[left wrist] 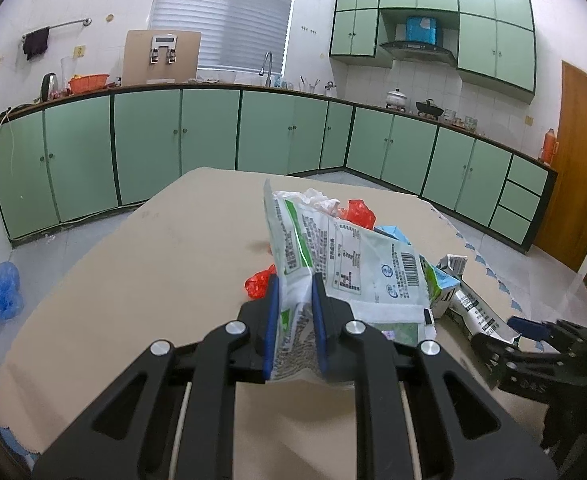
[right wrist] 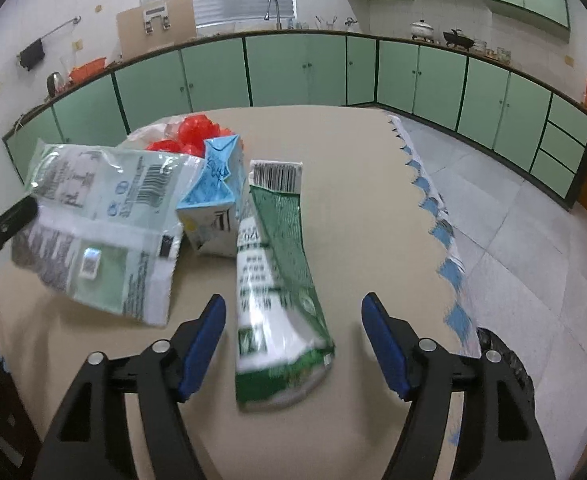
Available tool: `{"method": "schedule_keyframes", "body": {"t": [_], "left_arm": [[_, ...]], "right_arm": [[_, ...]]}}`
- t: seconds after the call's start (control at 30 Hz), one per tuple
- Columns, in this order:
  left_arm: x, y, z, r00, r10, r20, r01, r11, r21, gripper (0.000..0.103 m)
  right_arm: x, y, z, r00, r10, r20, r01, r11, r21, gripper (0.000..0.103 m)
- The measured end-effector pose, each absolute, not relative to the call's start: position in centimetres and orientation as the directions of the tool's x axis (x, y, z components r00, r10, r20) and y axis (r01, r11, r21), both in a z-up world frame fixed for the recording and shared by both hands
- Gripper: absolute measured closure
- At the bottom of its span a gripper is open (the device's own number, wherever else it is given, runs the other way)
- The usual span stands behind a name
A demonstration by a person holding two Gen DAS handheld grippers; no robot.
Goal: Collect trash
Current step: 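Grasp the green-white tube pouch with the right tool while the left tool holds the bag, then carry both items to the black bin and open both tools to drop them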
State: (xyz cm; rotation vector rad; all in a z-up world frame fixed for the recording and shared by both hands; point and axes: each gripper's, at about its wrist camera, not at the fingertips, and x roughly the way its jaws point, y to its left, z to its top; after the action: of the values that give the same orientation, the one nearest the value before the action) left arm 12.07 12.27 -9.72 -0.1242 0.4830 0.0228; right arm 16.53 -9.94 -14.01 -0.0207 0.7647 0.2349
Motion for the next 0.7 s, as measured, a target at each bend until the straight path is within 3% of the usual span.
{"method": "schedule_keyframes", "body": {"t": [0.07,0.1,0.13,0.7], "left_arm": [[12.1,12.4,-9.8,0.885,-0.008,-0.465,-0.050,0.992,-0.112,0.089],[12.1,12.4,-9.8,0.885,-0.009,-0.466,-0.049,0.992,-0.113,0.088],[12.0,12.4,-9.8,0.884,-0.011,-0.467,-0.049,0.992,-0.115,0.088],[9.0,8.5,-4.9,0.929,-0.086,-0.359,0.053,0.994,-0.100,0.088]], "right_arm": [[17.6,-9.6,-14.6,0.679,0.197,-0.707,-0.215,0.974,0.066,0.036],[18.0,-9.5,-14.9,0.666,0.197,-0.720,-0.221,0.973,0.062,0.049],[18.0,-9.4,-15.0,0.668,0.189,-0.719,-0.222,0.974,0.049,0.055],[11.5,-14.3,-7.6,0.774,0.207,-0.598,-0.206,0.976,0.070,0.057]]}}
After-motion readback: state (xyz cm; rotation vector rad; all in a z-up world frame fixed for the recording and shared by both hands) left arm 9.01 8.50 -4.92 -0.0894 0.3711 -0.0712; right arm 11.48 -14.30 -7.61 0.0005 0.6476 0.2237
